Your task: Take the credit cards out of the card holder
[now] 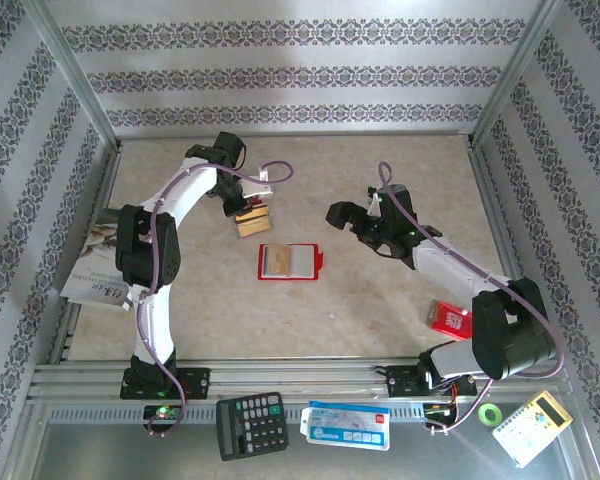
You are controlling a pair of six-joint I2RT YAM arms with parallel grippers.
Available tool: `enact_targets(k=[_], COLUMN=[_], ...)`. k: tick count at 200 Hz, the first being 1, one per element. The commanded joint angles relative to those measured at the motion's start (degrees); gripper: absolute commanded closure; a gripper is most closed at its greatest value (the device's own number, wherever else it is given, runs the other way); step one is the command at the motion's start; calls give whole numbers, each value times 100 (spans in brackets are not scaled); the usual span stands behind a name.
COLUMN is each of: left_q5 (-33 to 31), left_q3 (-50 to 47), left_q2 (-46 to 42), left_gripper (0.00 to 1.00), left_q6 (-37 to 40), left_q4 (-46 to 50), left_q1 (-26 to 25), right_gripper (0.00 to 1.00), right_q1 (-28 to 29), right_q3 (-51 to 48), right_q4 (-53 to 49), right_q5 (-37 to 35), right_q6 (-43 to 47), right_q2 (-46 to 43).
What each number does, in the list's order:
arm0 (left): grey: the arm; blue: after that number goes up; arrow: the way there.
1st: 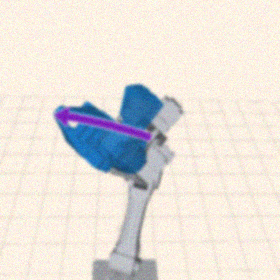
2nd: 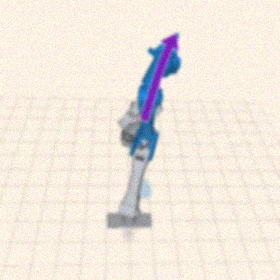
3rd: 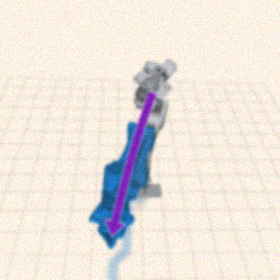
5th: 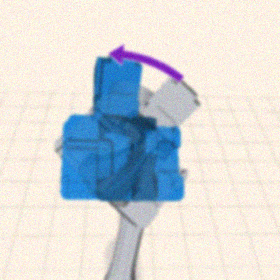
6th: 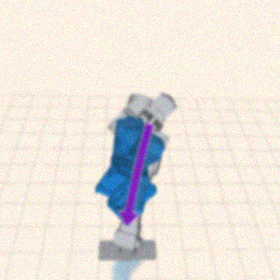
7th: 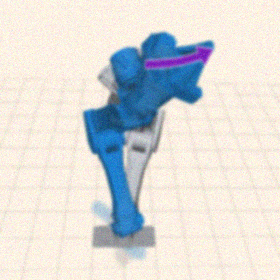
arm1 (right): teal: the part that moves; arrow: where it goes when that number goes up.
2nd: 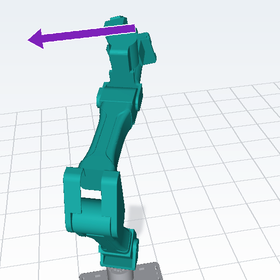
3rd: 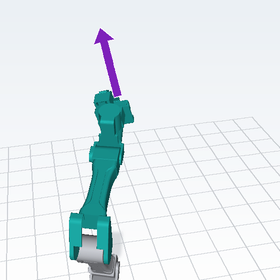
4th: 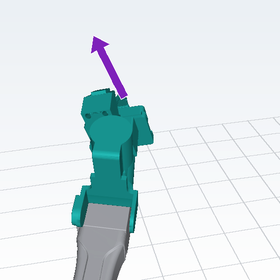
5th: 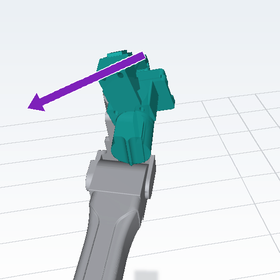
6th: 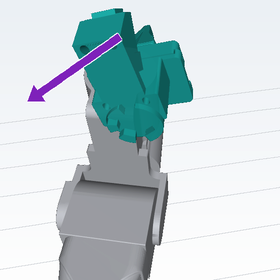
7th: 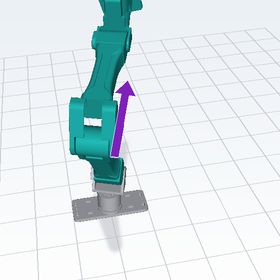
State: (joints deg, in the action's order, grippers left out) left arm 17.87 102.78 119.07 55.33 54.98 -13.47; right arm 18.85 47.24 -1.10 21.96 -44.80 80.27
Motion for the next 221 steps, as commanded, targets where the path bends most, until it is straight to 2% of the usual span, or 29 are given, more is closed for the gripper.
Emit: enact_targets(k=[1,28,53,97,131,148,156,171,198,206,221], left_q5=[137,-2,43,146,138,-107,-298,-595,-800,-958,-1176], left_q3=[124,89,220,-39,-830,-1519,-1779,-2252,-3277,-3521,-3959], left_q2=[137,169,79,-486,-1310,-1877,-2144,-2669,-3673,-3952,-4432], left_gripper=[100,99,79,68,60,50,41,30,18,9,4], left_q6=[209,130,-93,-692,-1889,-2826,-3259,-4061,-4869,-5137,-5540], left_q4=[296,197,196,-473,-1573,-2412,-2616,-2817,-3184,-3249,-3296], left_q1=[83,82,114,180,190,188,195,191,198,197,204], right_gripper=[2,2,2,2,2,2,2,2,2,3,3], right_q1=[-28,-23,-22,-26,45,189,283,501,956,1085,1347], right_q3=[-17,-29,-25,-5,-35,16,38,104,200,238,347], right_q4=[21,21,22,11,-20,-119,-187,-300,-410,-449,-582], right_q5=[50,46,59,80,59,-15,-92,-279,-547,-612,-812], right_q6=[-42,-47,-56,-31,-11,34,56,101,94,78,76], right_q2=[-160,-185,-179,-148,-80,-31,-14,19,181,249,388])
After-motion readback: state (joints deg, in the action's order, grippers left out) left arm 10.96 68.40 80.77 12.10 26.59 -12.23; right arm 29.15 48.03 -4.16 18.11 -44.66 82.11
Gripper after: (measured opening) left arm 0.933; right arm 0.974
